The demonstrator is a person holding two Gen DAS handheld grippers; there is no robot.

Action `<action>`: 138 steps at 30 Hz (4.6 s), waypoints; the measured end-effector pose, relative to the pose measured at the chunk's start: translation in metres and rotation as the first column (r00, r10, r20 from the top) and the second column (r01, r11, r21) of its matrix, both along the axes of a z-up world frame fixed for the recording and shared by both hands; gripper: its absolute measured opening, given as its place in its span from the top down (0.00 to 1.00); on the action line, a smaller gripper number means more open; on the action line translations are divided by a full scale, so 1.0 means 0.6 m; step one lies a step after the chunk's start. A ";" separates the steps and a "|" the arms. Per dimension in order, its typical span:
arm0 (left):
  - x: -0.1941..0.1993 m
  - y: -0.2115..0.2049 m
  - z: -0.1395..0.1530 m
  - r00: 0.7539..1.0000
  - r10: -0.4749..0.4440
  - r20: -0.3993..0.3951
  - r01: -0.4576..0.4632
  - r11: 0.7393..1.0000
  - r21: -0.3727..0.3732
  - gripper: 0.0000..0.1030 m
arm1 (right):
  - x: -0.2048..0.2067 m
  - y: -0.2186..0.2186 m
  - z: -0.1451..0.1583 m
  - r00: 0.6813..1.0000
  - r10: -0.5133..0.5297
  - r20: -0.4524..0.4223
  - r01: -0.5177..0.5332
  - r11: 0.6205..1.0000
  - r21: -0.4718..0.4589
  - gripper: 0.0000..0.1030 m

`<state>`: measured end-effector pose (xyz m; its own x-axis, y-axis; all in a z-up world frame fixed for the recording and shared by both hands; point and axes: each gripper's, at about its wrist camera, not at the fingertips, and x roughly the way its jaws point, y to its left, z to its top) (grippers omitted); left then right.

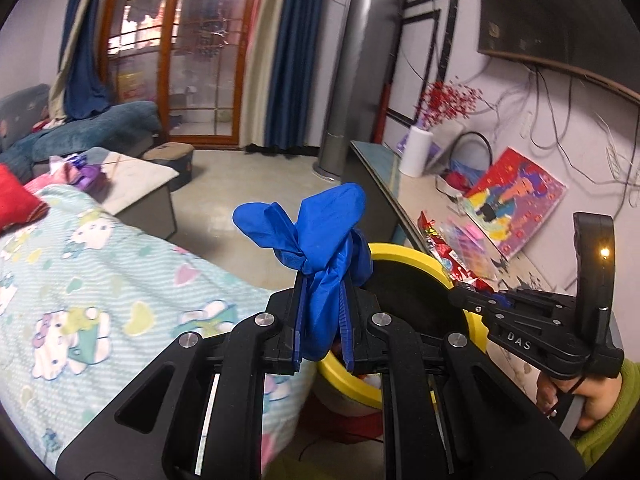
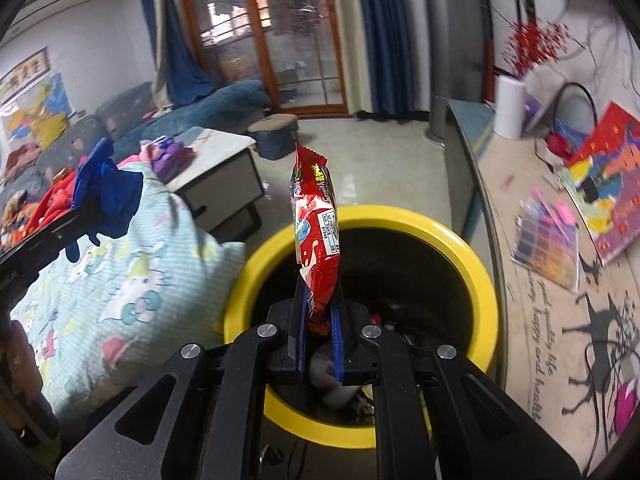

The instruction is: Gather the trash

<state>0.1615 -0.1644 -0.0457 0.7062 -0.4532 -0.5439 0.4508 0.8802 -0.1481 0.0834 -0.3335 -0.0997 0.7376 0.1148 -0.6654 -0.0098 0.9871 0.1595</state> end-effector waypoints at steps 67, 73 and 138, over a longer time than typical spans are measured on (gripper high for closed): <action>-0.109 0.212 0.059 0.930 0.346 0.128 -0.348 0.938 -0.009 0.11 | -0.103 0.187 0.137 0.910 0.179 0.374 -0.142 0.982 -0.125 0.06; -0.160 0.236 0.065 0.908 0.381 0.175 -0.384 0.923 -0.013 0.11 | -0.137 0.216 0.144 0.900 0.147 0.411 -0.115 0.988 -0.103 0.06; -0.224 0.261 0.053 0.897 0.390 0.206 -0.386 0.921 -0.060 0.11 | -0.188 0.262 0.122 0.869 0.111 0.482 -0.058 0.991 -0.123 0.06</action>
